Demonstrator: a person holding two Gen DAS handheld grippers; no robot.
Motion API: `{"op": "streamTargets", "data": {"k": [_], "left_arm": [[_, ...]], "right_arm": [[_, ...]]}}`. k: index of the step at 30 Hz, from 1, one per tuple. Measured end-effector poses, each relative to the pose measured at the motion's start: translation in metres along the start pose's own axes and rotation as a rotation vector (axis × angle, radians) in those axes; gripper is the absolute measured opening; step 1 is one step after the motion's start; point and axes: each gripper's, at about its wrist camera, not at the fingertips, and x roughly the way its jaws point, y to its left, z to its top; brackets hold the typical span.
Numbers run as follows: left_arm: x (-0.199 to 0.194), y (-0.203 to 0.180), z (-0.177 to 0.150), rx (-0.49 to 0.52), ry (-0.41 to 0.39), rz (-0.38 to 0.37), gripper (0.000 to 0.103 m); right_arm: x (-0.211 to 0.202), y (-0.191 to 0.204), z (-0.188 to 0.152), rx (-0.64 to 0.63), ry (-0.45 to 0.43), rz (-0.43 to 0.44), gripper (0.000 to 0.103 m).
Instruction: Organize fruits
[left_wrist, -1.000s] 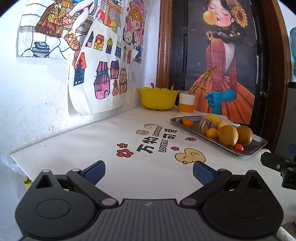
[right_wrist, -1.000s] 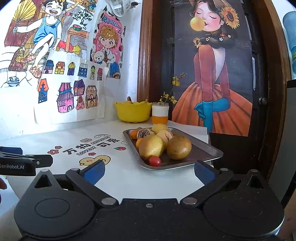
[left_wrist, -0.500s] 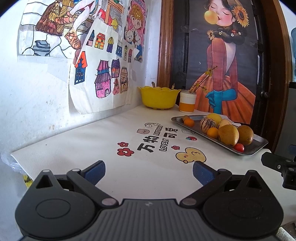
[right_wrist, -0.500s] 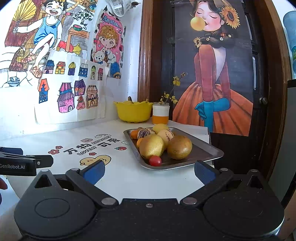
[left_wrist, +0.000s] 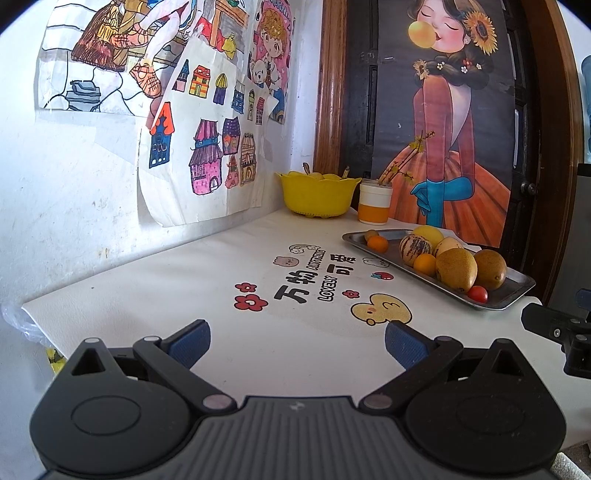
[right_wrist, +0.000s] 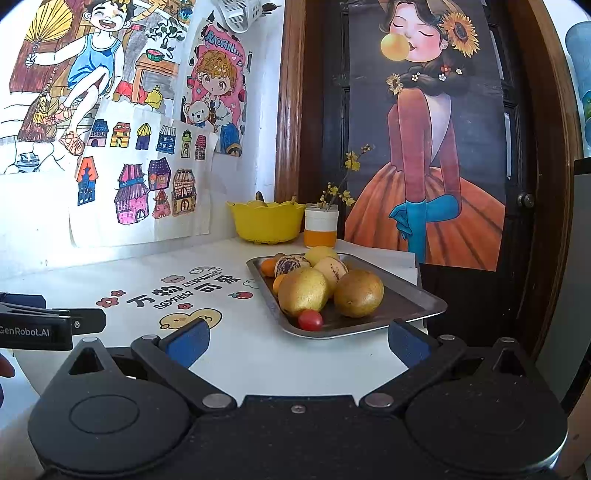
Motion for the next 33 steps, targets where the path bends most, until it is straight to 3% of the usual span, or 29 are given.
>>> {"op": "streamTargets", "data": {"k": [33], "left_arm": [[-0.0053,-0.0014,0.0018,-0.022,-0.009,0.006,0.103]], "right_arm": [[0.0003,0.0004,0.0000,-0.002,0.001,0.001,0.102]]}}
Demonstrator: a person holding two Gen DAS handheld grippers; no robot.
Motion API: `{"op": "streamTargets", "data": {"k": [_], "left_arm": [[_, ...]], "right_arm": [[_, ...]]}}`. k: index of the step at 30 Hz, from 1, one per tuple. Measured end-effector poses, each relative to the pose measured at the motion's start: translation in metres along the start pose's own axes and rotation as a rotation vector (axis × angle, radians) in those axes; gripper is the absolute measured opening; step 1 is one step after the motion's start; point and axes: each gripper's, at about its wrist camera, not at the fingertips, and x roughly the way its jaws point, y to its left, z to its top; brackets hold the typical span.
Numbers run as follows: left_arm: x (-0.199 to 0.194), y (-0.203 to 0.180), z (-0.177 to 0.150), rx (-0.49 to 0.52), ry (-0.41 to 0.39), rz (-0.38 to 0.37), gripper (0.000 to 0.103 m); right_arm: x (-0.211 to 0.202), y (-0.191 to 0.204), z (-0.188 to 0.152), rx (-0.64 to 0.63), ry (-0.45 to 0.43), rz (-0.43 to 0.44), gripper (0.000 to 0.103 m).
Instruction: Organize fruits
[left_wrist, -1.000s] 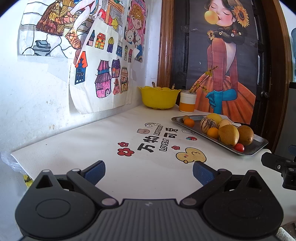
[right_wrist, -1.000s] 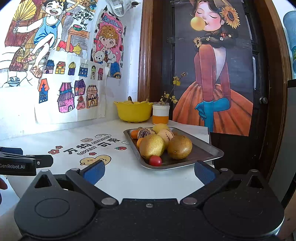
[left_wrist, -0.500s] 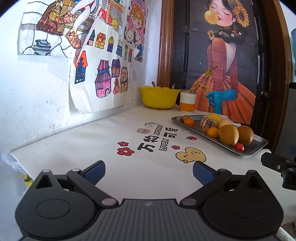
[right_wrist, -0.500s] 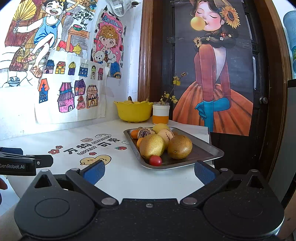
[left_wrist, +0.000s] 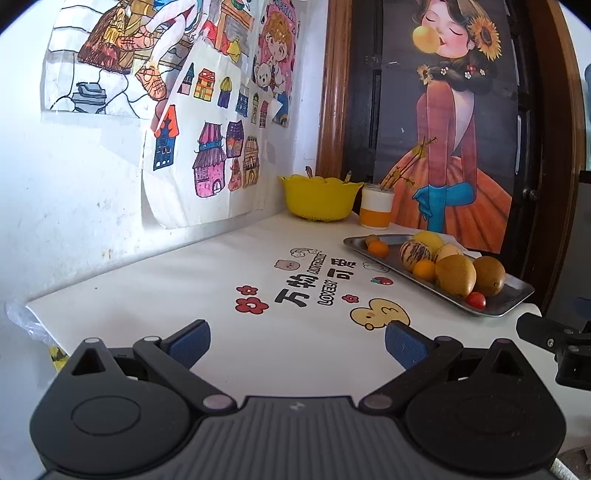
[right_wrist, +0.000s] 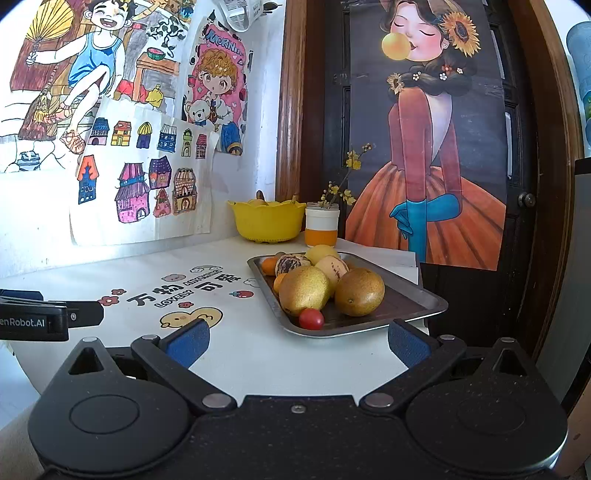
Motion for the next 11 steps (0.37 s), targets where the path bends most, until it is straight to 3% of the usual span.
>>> {"op": "streamTargets", "data": {"k": [11], "left_arm": [[0.0010,0.0010,0.0001,0.001,0.004,0.011,0.103]], "right_arm": [[0.0000,0.0003,0.0003,0.000,0.001,-0.001,0.102]]}}
